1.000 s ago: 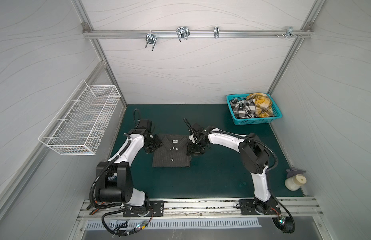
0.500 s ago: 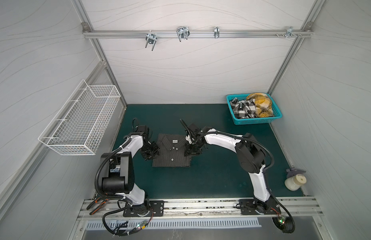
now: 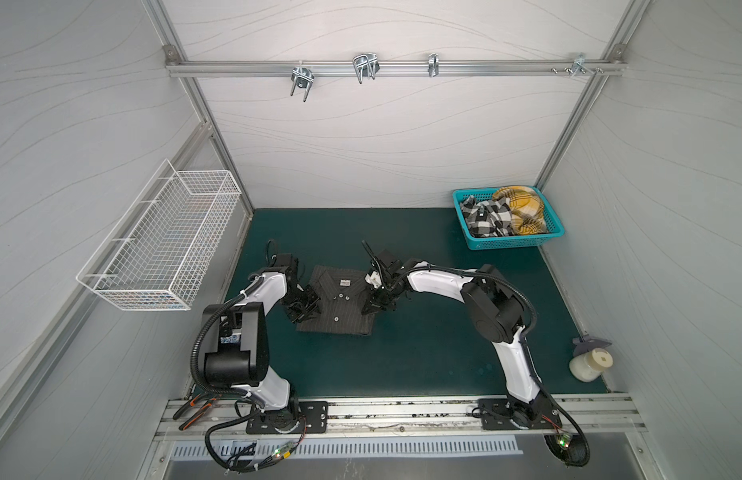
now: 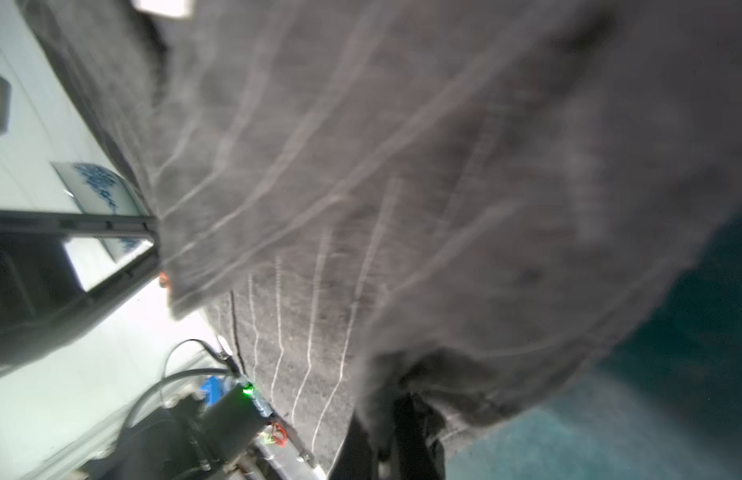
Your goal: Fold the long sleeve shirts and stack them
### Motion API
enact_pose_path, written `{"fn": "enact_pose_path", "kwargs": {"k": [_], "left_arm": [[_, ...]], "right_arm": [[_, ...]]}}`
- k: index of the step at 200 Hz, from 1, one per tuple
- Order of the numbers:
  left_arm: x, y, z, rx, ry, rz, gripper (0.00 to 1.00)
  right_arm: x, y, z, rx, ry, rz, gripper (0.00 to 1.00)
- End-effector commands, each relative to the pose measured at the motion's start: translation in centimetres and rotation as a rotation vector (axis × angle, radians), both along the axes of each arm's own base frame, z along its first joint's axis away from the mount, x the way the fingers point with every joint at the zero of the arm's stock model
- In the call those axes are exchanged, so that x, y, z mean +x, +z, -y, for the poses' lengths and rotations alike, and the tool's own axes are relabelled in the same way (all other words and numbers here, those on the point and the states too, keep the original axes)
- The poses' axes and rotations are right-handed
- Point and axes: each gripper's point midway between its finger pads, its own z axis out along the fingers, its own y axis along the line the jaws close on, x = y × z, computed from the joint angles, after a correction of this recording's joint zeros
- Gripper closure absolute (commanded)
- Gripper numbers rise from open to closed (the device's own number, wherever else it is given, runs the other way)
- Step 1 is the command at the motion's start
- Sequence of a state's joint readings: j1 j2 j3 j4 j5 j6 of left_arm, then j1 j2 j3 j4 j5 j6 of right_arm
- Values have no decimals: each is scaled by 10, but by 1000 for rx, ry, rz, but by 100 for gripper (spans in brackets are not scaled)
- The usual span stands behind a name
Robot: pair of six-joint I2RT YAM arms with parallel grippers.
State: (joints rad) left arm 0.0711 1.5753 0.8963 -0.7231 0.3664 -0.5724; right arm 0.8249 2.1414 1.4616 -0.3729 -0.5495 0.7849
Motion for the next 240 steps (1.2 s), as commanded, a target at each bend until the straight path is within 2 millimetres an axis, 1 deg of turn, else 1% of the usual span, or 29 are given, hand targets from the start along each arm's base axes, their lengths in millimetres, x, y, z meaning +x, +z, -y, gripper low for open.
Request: {"fn": "enact_pose_path", "kwargs": {"k": [1,14,28,46,58,72,85,91,100,118,128,145,160,167,174,184,193,212,240], "left_arm": [[-7,2,13,-68,-3,6,84],[-17,4,26,-102,-12,12,84],[-26,15,42,-151,-20,39,83],[-30,32,58,-183,-32,89,79],[-25,44,62,-207,-26,124,78],[-15,50,59,-182,-22,152,76],[-4,50,58,-173,-30,143,78],[3,50,59,-177,-36,144,79],[10,44,59,-174,-37,132,81],[20,32,55,-151,-31,109,82],[24,27,55,-143,-28,102,82],[29,21,55,-148,-15,98,83],[29,15,56,-156,-5,87,83],[29,13,57,-162,-3,82,83],[28,11,58,-168,-4,80,83],[27,9,58,-170,-5,79,83],[25,7,58,-170,-8,73,83],[22,5,60,-181,-6,67,84],[19,2,61,-187,-2,60,84]], "right_arm": [[10,22,19,96,-89,-54,100],[6,28,33,130,-105,-78,100],[-3,27,50,140,-107,-102,100],[-16,16,71,111,-117,-121,100],[-20,4,83,83,-132,-136,100],[-23,-8,90,63,-148,-165,92],[-22,-19,94,41,-155,-181,88],[-19,-20,96,33,-154,-175,87],[-17,-20,100,9,-154,-165,84],[-9,-5,109,-13,-153,-109,74],[-6,11,112,-17,-149,-67,69],[-1,36,121,-64,-141,15,64],[1,56,128,-123,-127,87,61],[3,64,128,-136,-116,122,60],[2,69,125,-150,-102,139,60],[4,71,120,-157,-88,147,60],[6,71,112,-147,-79,140,62],[14,61,98,-127,-75,118,73],[28,39,87,-115,-91,82,83]]}}
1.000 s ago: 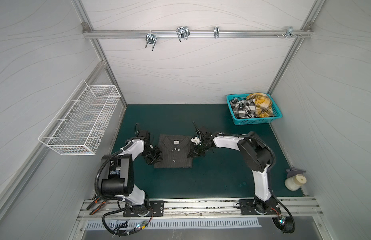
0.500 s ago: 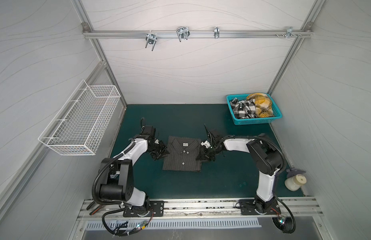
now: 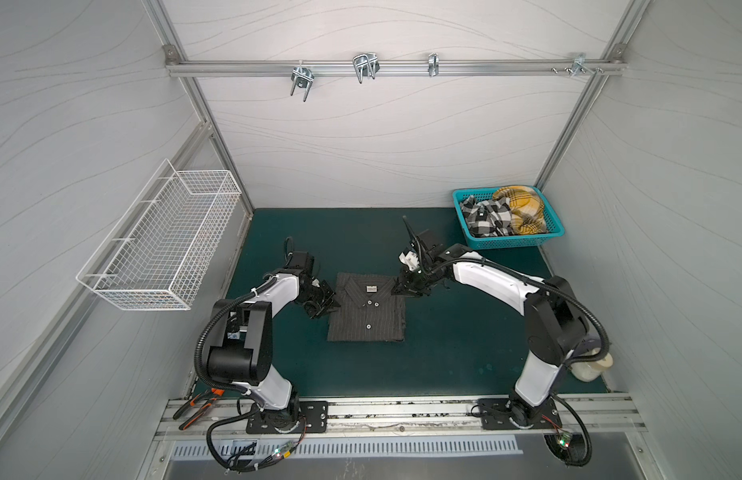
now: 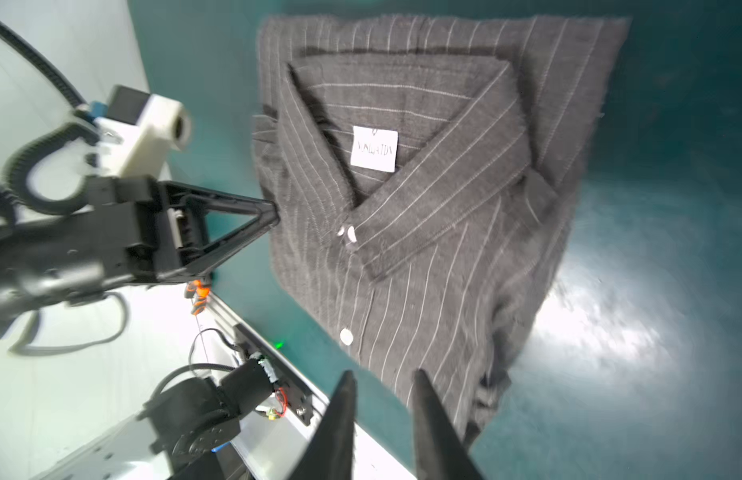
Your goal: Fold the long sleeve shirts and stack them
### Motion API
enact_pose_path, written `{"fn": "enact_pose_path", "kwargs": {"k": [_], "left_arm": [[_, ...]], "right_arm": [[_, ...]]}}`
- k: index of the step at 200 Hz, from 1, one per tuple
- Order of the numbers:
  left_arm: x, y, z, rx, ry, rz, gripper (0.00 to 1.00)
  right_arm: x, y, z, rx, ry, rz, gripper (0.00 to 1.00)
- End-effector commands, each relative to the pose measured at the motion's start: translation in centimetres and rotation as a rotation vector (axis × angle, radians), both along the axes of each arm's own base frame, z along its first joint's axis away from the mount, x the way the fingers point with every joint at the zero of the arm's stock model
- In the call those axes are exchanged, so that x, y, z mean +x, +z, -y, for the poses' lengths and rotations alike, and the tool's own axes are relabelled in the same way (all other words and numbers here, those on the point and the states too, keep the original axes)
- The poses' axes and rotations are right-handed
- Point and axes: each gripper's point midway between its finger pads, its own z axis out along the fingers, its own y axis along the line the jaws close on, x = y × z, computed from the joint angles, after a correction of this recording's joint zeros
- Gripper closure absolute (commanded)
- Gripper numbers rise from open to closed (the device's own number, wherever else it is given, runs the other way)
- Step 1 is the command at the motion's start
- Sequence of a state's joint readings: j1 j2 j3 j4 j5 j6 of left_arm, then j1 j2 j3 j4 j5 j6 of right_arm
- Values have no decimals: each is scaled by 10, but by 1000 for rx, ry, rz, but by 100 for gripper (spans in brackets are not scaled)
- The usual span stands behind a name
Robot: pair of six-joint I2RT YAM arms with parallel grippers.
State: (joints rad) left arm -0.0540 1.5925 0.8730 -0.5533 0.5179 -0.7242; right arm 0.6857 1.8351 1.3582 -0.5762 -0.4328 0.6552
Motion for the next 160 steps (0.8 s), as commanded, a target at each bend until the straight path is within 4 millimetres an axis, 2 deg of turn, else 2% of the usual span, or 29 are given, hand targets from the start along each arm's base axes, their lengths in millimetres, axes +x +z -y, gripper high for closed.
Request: {"fn": "enact_pose_path", "kwargs": {"k": [1,26,44,69,90,105,123,144,160], "left_arm": [[0,-4,2,-18,8,-6,84],[-3,-8,1,-13,1,-14,85],[-6,-12,1,-12,0,-23,86],[-10,-18,2,-23,5,-33,86],[-14,-21,4,-36,2,-39,86],[-17,-21,7,-49,0,-43,87],[-20,-16,10,-67,-3,-39,87],[-16,1,10,-73,-3,0,86],[-8,20,9,-72,-2,39,85]], "right_arm": [[3,-32,2,-49,-9,-75,83],[12,-50,6,-73,-22,-90,86],[15,-62,20,-99,-44,-112,88],[9,-83,36,-128,-59,-153,89],[2,-88,35,-122,-35,-172,91],[3,-78,36,-123,-22,-155,92],[7,-49,41,-135,-8,-87,91],[0,-10,47,-152,3,9,87],[-15,0,48,-171,19,27,85]]}}
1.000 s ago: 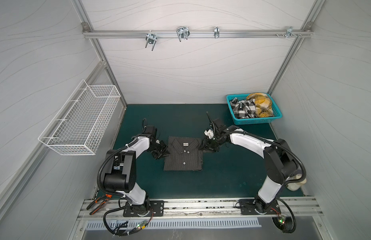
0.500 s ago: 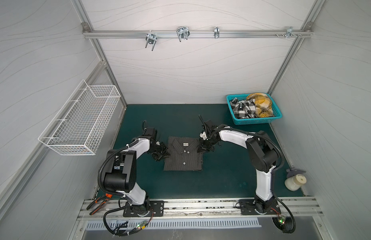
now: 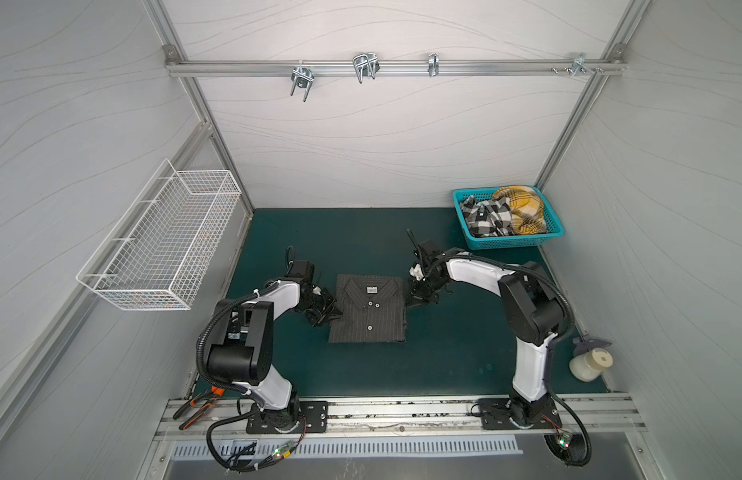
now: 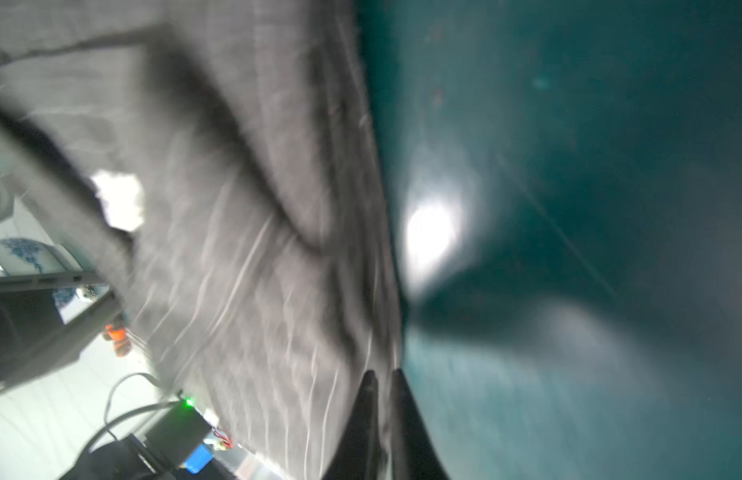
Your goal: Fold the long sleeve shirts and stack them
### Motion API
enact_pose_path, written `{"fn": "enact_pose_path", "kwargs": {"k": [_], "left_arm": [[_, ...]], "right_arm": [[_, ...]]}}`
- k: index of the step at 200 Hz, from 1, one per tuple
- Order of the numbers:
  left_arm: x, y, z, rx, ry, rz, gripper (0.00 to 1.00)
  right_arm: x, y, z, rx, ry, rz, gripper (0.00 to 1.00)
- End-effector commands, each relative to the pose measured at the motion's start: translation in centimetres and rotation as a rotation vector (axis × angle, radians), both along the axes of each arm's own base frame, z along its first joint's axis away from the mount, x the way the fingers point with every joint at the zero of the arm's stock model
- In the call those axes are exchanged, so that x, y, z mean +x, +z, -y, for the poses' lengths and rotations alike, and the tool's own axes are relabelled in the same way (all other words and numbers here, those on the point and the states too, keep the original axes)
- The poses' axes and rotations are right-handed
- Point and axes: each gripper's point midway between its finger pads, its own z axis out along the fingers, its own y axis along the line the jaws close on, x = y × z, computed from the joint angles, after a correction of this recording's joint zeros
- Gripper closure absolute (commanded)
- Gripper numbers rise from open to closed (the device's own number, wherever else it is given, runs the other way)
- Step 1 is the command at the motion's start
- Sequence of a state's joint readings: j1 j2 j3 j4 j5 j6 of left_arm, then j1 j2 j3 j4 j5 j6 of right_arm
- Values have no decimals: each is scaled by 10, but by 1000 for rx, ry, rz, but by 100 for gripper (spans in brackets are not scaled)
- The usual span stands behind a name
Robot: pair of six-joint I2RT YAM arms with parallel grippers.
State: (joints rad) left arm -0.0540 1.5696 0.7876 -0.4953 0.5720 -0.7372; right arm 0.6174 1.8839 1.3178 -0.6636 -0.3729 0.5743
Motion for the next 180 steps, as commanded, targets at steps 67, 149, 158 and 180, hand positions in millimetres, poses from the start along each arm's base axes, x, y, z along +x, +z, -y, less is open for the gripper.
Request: {"fn": "enact_pose_path", "kwargs": {"k": [67,149,158,180], "left_arm": [[11,43,-23,46,8,74,83],[-2,11,-25,17,31,10,84],[-3,10,-25,17,32,6,84],[-4,7,-24,15,31,0,84]], "right_arm": [[-58,14,-15,-37,69,16,55],[-62,-8,-27,6,72,-43,52],[-63,-9,-29,17,72,-47,53],[-63,-11,-34,40,69,-60,55]]}}
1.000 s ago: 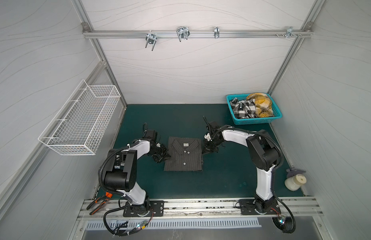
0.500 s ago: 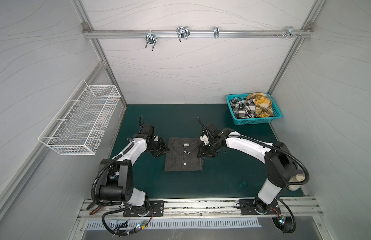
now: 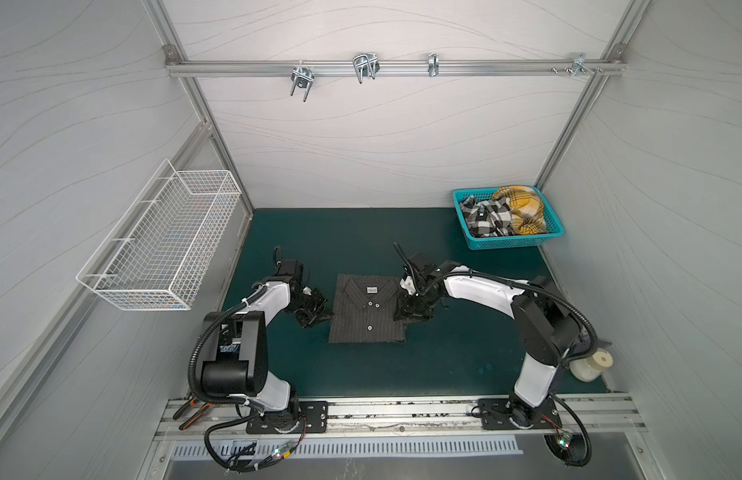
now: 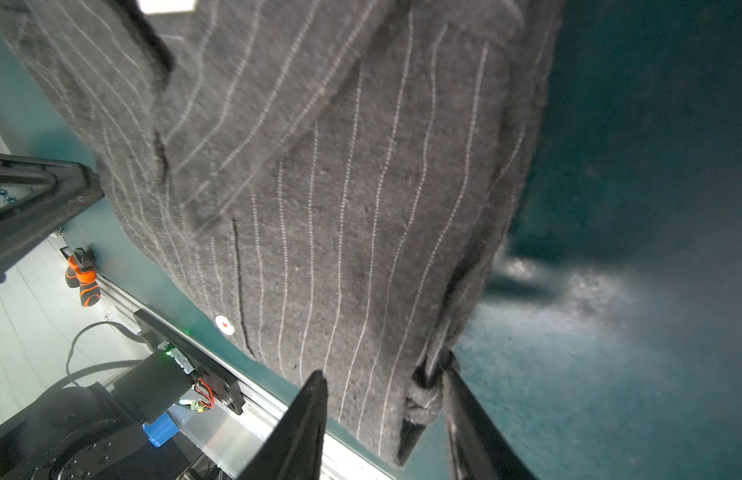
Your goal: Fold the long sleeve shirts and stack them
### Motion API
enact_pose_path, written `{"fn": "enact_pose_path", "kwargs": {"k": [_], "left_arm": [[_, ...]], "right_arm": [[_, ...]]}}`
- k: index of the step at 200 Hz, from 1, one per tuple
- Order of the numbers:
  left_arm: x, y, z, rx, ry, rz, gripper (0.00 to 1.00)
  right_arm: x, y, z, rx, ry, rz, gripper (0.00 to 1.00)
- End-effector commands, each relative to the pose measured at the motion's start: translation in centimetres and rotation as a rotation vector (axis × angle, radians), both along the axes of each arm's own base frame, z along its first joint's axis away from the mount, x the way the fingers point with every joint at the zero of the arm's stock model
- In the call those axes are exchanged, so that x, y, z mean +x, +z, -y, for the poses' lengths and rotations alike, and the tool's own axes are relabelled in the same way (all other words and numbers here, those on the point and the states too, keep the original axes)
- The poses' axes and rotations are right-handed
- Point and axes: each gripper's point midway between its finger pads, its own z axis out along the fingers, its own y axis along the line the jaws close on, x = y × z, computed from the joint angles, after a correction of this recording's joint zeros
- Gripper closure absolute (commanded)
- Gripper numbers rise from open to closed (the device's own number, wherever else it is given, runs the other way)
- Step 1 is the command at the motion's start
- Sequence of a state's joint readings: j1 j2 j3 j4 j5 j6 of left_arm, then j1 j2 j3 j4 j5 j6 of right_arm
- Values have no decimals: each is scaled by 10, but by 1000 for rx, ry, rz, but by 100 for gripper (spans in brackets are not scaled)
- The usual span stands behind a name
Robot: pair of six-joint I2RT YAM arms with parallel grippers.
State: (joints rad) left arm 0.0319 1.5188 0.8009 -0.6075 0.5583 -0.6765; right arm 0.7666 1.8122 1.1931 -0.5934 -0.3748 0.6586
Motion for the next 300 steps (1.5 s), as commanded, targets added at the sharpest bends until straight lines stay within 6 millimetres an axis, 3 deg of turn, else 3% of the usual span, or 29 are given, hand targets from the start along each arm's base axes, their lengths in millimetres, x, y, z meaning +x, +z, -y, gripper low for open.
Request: {"fn": "enact_pose_path", "kwargs": {"k": [1,43,71,75,87,102,121,134,153,163,202,224,248,272,300], "left_arm": [[3,-4,1,-9,-6,13,84],[-3,-15,7,-17,-11,-9,85],[-6,-18,13,-16,-23,-14,86],[-6,-18,14,-16,-24,-14,86],[-7,-18,15,-20,-24,-15,86],[-9,-16,16,-25,-23,-13,87],[-9,-9,15,-20,-24,1,87],[-8,-2,15,-20,-22,18,87],[-8,12,15,-21,-20,44,86],[-8,21,15,-22,-19,61,85],[-2,52,14,-9,-22,123,83],[10,62,17,-9,-19,152,81],[21,50,26,-27,-29,124,83],[30,29,30,-30,-35,81,85],[31,1,30,-20,-33,25,86]], "right_arm": [[-3,-5,-9,36,-8,-34,55],[-10,-11,-29,123,-14,-92,61],[-12,-26,-34,159,-53,-153,65],[-12,-29,-33,160,-60,-163,68],[-12,-39,-29,157,-86,-190,90],[-10,-44,-21,159,-114,-206,95],[-5,-41,-9,166,-148,-211,95],[-3,-34,-4,167,-150,-204,85],[0,-17,5,160,-141,-166,63],[2,-6,12,153,-143,-139,58],[-1,32,32,75,-91,-16,53],[-4,36,25,72,-53,-10,61],[-1,30,11,85,-37,-23,77],[6,19,0,100,-36,-43,82],[10,-13,4,73,-56,-99,87]]}}
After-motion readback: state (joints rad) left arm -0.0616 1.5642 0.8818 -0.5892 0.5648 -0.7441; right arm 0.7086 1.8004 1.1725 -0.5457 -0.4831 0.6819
